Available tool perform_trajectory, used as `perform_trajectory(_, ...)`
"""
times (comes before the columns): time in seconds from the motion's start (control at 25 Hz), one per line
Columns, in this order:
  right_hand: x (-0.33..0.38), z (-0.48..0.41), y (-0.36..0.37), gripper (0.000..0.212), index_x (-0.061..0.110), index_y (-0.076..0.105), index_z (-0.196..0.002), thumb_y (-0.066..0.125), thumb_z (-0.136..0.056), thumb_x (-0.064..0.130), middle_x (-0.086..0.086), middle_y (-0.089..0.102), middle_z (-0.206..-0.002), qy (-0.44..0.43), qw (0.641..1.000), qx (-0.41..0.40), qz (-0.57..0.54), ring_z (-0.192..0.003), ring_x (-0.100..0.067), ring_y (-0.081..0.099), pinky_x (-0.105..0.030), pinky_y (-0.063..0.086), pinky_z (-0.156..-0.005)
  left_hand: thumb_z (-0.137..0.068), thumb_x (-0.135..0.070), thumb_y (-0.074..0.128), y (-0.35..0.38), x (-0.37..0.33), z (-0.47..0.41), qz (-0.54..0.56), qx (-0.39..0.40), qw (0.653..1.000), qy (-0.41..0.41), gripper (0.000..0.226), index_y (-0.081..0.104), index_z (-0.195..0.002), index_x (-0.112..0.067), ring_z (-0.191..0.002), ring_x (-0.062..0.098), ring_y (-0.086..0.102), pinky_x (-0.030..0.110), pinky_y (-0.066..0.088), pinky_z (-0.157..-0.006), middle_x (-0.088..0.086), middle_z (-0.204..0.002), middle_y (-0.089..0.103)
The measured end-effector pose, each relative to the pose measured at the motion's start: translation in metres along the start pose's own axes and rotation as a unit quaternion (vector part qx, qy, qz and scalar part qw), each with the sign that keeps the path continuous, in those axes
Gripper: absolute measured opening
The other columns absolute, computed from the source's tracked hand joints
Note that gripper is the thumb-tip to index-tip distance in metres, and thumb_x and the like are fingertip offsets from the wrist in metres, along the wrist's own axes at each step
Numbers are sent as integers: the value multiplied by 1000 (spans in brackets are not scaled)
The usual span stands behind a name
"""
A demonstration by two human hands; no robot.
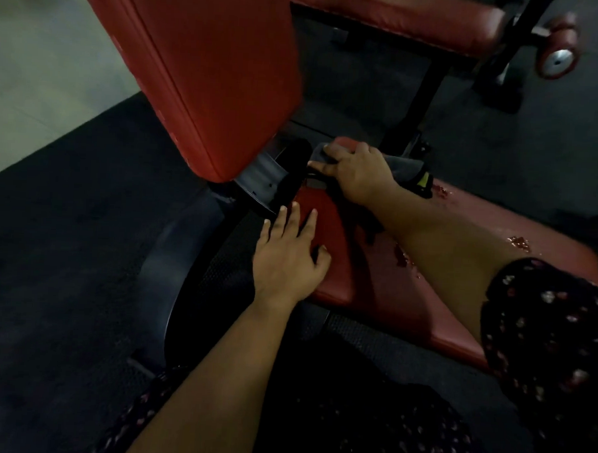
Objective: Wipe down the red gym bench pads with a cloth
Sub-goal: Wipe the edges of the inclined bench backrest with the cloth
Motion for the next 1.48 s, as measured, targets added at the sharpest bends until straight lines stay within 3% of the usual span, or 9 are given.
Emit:
perform_trajectory(0.16, 1, 26, 0, 66, 51, 9, -149, 42, -98, 24, 1, 16, -160, -113, 994, 1, -7, -112, -33, 46, -41, 45, -85, -83, -52, 15, -4, 1, -4, 14, 22, 1000, -3, 77, 29, -152, -23, -150, 22, 11, 43, 4, -122, 7, -161, 19)
perform_trajectory(0.32, -13, 39, 17, 64, 53, 6, -148, 37, -100, 24, 3, 16, -161, -193, 980, -31, 47, -109, -29, 49, -41, 45, -83, -82, -47, 25, -12, -14, -19, 58, -25, 998, -1, 66, 55, -133, -19, -143, 24, 32, 50, 8, -120, 9, -153, 39)
perform_trajectory(0.52, -42, -16, 28, 62, 54, 1, -147, 32, -103, 23, 2, 9, -162, -83, 993, -31, 73, -111, -35, 47, -43, 43, -90, -90, -51, 27, 6, -18, -26, 34, 23, 999, -4, 66, 28, -152, -28, -150, 19, 11, 46, 3, -122, 8, -162, 16)
perform_trajectory(0.72, -75, -54, 37, 54, 55, 9, -147, 31, -104, 29, -10, 15, -159, 53, 998, 15, 24, -114, -41, 48, -45, 43, -92, -88, -52, 28, 6, -18, -26, 33, -6, 999, -3, 66, 36, -149, -27, -148, 20, 19, 46, 13, -121, 8, -160, 25)
perform_trajectory(0.88, -81, -63, 36, 59, 49, 18, -149, 44, -99, 29, -16, 44, -137, 159, 983, 71, -59, -116, -40, 51, -47, 44, -92, -87, -51, 32, 7, -17, -26, 31, -22, 999, -1, 65, 42, -146, -25, -146, 22, 26, 48, 20, -119, 9, -157, 32)
perform_trajectory(1.04, -74, -51, 27, 66, 45, 23, -149, 53, -91, 30, -14, 46, -138, 173, 972, 116, -112, -117, -38, 50, -45, 44, -84, -89, -52, 30, 6, -16, -26, 24, -12, 1000, 1, 64, 38, -148, -26, -147, 21, 23, 47, 19, -120, 8, -158, 29)
perform_trajectory(1.24, -51, -6, 27, 68, 55, 26, -144, 57, -89, 29, -6, 31, -149, 153, 961, 137, -183, -125, -37, 39, -54, 41, -93, -97, -47, 38, 0, -15, -27, 42, 33, 998, 21, 59, 30, -152, -29, -149, 18, 13, 42, 9, -120, 5, -162, 19)
perform_trajectory(1.4, -19, 31, 9, 65, 35, 38, -146, 57, -84, 28, -9, 27, -152, 87, 962, 127, -225, -116, -37, 52, -46, 50, -95, -101, -29, 42, -10, 18, -34, 133, 52, 990, 8, 49, 37, -150, -25, -145, 18, 22, 35, 24, -115, -1, -159, 28)
perform_trajectory(1.48, 4, 60, -9, 62, 43, 34, -146, 54, -89, 28, -8, 25, -152, 49, 968, 125, -212, -117, -36, 53, -41, 50, -92, -103, -30, 40, -11, 32, -32, 161, 78, 984, -11, 49, 34, -151, -26, -145, 20, 22, 38, 27, -115, -3, -160, 26)
Point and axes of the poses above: each hand's wrist, its own z-axis away from the middle knuckle, its own y-axis out of the palm, x = y × z, the point moved 3 cm from there along -z, towards the middle knuckle
